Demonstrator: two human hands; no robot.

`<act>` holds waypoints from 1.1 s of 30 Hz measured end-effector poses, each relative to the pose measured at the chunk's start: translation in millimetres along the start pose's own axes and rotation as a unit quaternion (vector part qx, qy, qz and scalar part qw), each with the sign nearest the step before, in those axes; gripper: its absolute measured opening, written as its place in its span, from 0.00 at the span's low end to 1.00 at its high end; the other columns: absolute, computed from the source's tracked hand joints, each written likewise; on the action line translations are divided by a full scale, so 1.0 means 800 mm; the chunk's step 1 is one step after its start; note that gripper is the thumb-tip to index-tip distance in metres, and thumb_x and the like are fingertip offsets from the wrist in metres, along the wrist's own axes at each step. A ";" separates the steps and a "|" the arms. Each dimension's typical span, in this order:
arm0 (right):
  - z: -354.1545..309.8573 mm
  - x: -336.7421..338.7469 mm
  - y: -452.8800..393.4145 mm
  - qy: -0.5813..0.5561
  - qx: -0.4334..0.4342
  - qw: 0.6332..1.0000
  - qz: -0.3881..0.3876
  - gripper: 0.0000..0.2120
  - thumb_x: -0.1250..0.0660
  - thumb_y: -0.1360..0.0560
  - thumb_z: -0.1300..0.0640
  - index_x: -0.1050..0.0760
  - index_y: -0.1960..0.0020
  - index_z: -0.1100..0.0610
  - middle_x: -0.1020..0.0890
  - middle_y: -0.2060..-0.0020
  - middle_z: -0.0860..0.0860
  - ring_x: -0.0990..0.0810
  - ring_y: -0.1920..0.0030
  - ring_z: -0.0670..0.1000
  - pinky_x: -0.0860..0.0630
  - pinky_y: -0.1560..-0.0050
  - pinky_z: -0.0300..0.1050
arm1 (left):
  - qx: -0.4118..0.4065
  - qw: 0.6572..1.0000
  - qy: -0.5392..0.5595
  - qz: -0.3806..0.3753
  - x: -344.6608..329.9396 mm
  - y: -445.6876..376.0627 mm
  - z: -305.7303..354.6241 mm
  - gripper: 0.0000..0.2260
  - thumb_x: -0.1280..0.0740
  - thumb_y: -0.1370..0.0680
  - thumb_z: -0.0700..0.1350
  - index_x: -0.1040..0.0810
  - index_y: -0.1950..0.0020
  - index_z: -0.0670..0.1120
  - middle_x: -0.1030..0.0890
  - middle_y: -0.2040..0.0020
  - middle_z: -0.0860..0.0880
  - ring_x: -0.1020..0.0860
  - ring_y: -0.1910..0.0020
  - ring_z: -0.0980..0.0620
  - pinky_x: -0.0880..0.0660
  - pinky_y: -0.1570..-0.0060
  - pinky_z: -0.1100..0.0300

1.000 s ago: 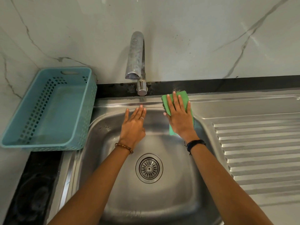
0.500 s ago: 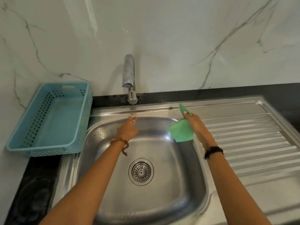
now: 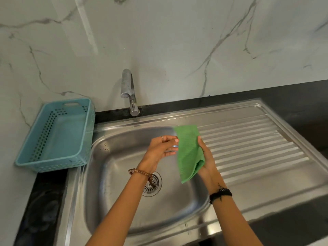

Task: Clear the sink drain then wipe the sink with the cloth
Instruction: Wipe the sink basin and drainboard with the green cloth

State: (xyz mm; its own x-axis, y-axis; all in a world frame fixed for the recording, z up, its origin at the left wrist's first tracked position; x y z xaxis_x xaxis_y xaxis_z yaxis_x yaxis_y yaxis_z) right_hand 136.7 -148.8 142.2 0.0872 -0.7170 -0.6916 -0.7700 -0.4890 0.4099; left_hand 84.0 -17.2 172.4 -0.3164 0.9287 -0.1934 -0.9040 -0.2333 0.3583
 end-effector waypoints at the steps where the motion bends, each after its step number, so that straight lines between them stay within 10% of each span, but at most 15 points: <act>1: -0.001 0.001 0.002 0.003 0.007 1.000 0.007 0.24 0.44 0.21 0.52 0.34 0.32 0.67 0.20 0.51 0.61 0.20 0.54 0.57 0.23 0.49 0.52 | -0.010 1.000 -0.011 0.009 -0.005 0.003 0.003 0.03 0.33 0.25 0.39 0.22 0.57 0.47 0.20 0.62 0.48 0.20 0.72 0.62 0.23 0.67 0.70; 9: -0.011 0.012 0.010 0.083 0.031 0.996 -0.018 0.24 0.40 0.23 0.55 0.34 0.32 0.67 0.27 0.43 0.67 0.28 0.43 0.63 0.36 0.33 0.65 | -0.044 0.996 -0.068 0.030 -0.062 0.008 0.021 0.06 0.28 0.28 0.41 0.26 0.60 0.46 0.22 0.67 0.51 0.24 0.70 0.57 0.26 0.69 0.66; 14: -0.038 0.012 0.005 0.252 0.003 0.967 -0.028 0.26 0.39 0.30 0.37 0.23 0.40 0.51 0.17 0.50 0.51 0.18 0.49 0.49 0.21 0.49 0.46 | -0.068 0.985 -0.090 0.130 -0.090 -0.009 0.030 0.10 0.27 0.29 0.38 0.26 0.66 0.45 0.24 0.70 0.49 0.27 0.73 0.55 0.28 0.75 0.71; 20: -0.068 0.034 -0.010 0.185 -0.092 0.975 -0.083 0.21 0.37 0.29 0.40 0.21 0.48 0.55 0.16 0.65 0.51 0.17 0.65 0.50 0.20 0.61 0.42 | -0.026 0.993 -0.021 0.115 -0.133 -0.040 0.016 0.08 0.34 0.24 0.35 0.25 0.64 0.41 0.24 0.72 0.48 0.25 0.78 0.60 0.26 0.73 0.71; 26: -0.106 0.089 -0.028 0.095 -0.171 0.980 -0.032 0.25 0.42 0.24 0.40 0.23 0.42 0.58 0.15 0.54 0.59 0.17 0.54 0.59 0.22 0.54 0.54 | 0.003 0.991 0.071 0.116 -0.142 -0.070 0.022 0.08 0.38 0.21 0.45 0.23 0.55 0.43 0.20 0.64 0.49 0.22 0.64 0.53 0.23 0.64 0.63; 33: -0.177 0.122 -0.052 0.077 -0.138 0.987 -0.007 0.25 0.43 0.24 0.38 0.20 0.47 0.57 0.14 0.54 0.59 0.15 0.56 0.59 0.18 0.58 0.57 | -0.045 0.882 -0.356 0.304 -0.063 -0.113 0.030 0.08 0.37 0.22 0.41 0.23 0.49 0.37 0.20 0.52 0.40 0.23 0.50 0.43 0.26 0.53 0.56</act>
State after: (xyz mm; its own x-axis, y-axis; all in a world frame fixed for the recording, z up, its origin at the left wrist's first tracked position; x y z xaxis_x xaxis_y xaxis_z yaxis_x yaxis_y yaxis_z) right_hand 266.6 -268.8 141.7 0.2076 -0.7654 -0.6092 -0.5685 -0.6012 0.5616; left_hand 188.5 -36.4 171.9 -0.5177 0.5625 0.6447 -0.6590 -0.7427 0.1188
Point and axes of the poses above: each hand's wrist, its own y-axis away from the middle knuckle, its own x-axis out of the back of the hand, z = x × y, the point moved 3 cm from there along -y, towards the middle knuckle
